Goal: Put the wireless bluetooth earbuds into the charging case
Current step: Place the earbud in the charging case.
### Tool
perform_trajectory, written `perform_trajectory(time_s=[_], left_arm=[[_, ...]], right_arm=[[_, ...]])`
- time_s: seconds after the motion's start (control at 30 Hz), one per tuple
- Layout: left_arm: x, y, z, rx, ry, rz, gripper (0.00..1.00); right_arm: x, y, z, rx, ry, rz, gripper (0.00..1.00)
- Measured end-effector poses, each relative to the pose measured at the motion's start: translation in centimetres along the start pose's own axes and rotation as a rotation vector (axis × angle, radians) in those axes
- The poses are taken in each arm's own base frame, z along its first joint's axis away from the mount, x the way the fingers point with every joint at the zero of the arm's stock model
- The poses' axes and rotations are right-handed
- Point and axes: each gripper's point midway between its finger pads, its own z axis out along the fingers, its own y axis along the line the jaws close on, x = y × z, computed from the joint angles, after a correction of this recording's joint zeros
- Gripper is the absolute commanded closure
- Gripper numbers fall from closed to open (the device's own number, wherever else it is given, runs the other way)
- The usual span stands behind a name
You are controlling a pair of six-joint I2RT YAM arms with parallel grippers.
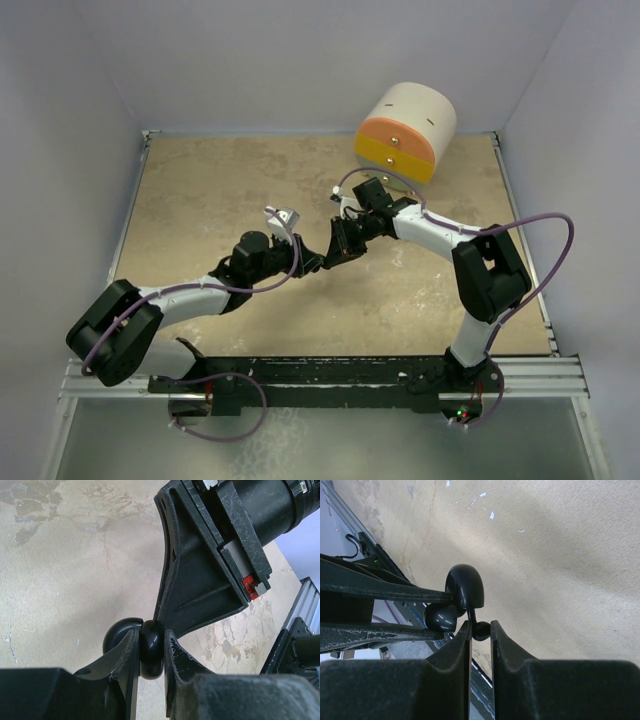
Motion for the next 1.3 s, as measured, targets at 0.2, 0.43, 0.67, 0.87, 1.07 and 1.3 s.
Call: perform_trajectory(time_s=[0.2,0.43,0.67,0.87,1.07,1.3], left_arm=[[-0.1,0.0,0.0,0.000,0.000,0.000,1.00],[0.1,-0.3,0.1,0.001,0.012,0.005,1.00],[0.2,-0.6,0.2,0.003,0.013,0.010,1.00],[0.4,-1.2,0.3,0.011,0.014,0.018,1.00],[0.1,-1.0,0.3,-0.008,0.002,0.021,1.00],[-0.7,-1.0,0.2,-0.025,-0.032,0.013,1.00]], right_arm=[[0.0,0.0,0.0,0.000,-0.001,0.000,1.00],[0.0,0.0,0.0,0.001,0.001,0.001,1.00],[0.0,-0.2,-0.1,0.003,0.001,0.009,1.00],[-0.3,-0.1,-0.2,0.006,-0.001,0.009,1.00],[-0.7,-0.1,-0.2,0.014,0.006,0.016,1.00],[-1.4,0.4,-0.6,0.013,-0.003,0.009,0.97]])
